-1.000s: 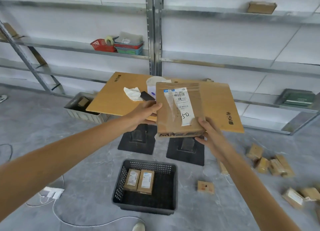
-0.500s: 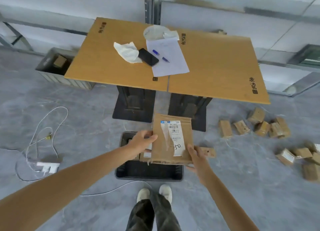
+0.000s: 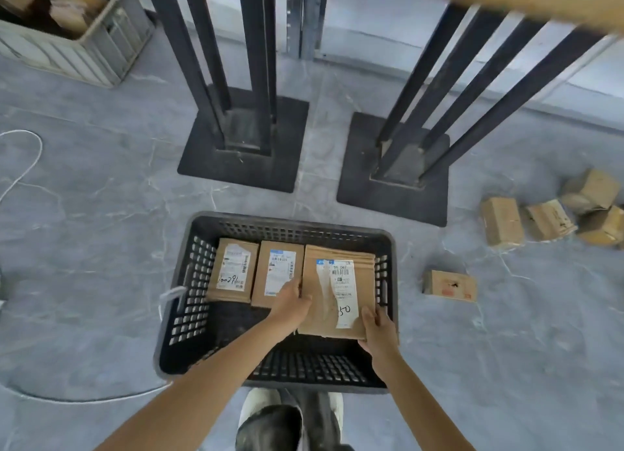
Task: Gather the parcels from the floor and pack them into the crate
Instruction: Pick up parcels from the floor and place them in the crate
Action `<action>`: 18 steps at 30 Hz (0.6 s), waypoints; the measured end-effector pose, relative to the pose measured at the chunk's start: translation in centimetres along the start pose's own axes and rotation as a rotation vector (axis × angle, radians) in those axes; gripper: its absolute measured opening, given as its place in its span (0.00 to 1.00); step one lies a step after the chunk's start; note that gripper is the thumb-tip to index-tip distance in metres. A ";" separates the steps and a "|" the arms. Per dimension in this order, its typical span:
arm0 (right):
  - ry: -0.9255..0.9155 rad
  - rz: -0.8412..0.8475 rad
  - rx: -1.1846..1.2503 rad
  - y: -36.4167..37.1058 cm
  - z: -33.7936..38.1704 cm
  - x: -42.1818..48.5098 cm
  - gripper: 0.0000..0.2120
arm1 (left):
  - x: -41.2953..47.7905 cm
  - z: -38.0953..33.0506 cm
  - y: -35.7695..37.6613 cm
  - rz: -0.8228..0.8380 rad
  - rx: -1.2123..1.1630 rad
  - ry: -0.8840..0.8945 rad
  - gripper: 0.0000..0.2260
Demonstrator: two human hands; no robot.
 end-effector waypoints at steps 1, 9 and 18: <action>-0.004 -0.021 -0.025 0.6 -1.3 2.3 0.18 | 2.3 1.2 1.1 0.010 0.059 0.009 0.18; -0.096 -0.076 -0.105 4.8 -8.7 18.0 0.20 | 15.0 9.2 7.8 0.001 0.660 0.281 0.39; -0.132 -0.071 -0.355 5.4 -9.5 20.9 0.26 | 17.6 11.6 8.8 -0.170 1.448 0.375 0.46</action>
Point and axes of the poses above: each hand's wrist, its own x-axis towards the middle knuckle, its own y-axis out of the palm, z = x × y, the point moved 1 cm from there along x, towards the middle knuckle, and after that the axes turned 6 degrees about x, right-handed, at the moved point
